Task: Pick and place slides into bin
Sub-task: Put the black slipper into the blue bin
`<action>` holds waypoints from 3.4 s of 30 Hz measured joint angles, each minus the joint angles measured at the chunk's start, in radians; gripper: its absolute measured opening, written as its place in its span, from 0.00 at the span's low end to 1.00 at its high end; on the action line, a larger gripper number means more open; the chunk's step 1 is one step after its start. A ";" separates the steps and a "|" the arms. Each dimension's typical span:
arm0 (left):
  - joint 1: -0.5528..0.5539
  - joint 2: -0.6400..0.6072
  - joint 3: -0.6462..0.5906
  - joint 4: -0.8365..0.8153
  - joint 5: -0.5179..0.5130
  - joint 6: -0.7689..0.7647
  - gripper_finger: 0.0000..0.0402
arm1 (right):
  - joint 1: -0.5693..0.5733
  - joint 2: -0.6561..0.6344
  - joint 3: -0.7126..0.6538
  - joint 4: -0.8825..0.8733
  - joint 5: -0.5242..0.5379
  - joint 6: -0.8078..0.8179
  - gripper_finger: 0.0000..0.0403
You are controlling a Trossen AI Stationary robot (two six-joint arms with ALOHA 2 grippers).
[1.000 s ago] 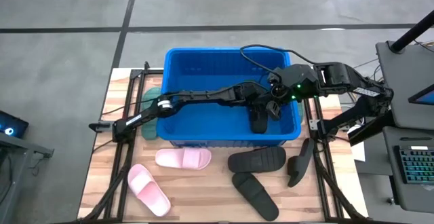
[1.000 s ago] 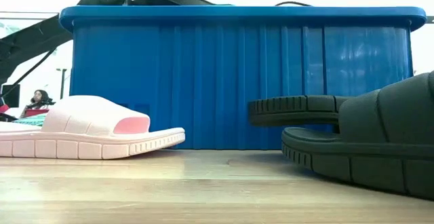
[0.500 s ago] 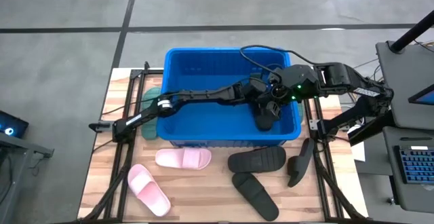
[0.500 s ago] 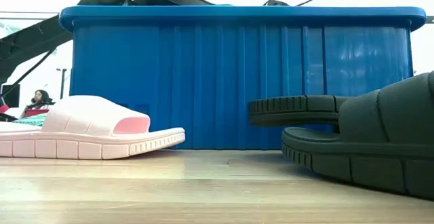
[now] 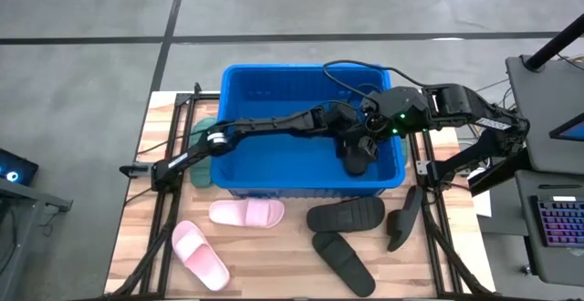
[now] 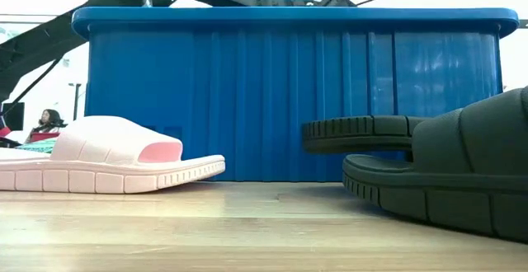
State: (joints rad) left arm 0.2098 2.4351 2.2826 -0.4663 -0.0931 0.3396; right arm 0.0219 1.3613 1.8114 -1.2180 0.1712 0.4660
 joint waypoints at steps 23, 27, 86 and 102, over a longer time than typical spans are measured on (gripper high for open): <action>0.031 0.097 -0.005 -0.014 0.039 -0.047 0.00 | 0.000 0.000 0.000 0.012 0.001 0.003 0.02; 0.032 0.099 -0.007 -0.004 0.017 -0.046 0.00 | 0.000 0.000 0.000 0.027 0.001 0.005 0.02; 0.034 -0.353 -0.014 -0.207 -0.043 -0.274 0.00 | 0.255 -0.173 -0.065 -0.061 0.253 0.051 0.02; -0.278 -0.887 -0.382 -0.346 -0.419 -0.693 0.00 | 0.823 -0.275 -0.250 -0.057 0.651 0.388 0.02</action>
State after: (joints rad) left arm -0.0679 1.5485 1.9007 -0.8120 -0.5122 -0.3531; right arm 0.8451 1.0864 1.5611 -1.2753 0.8221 0.8544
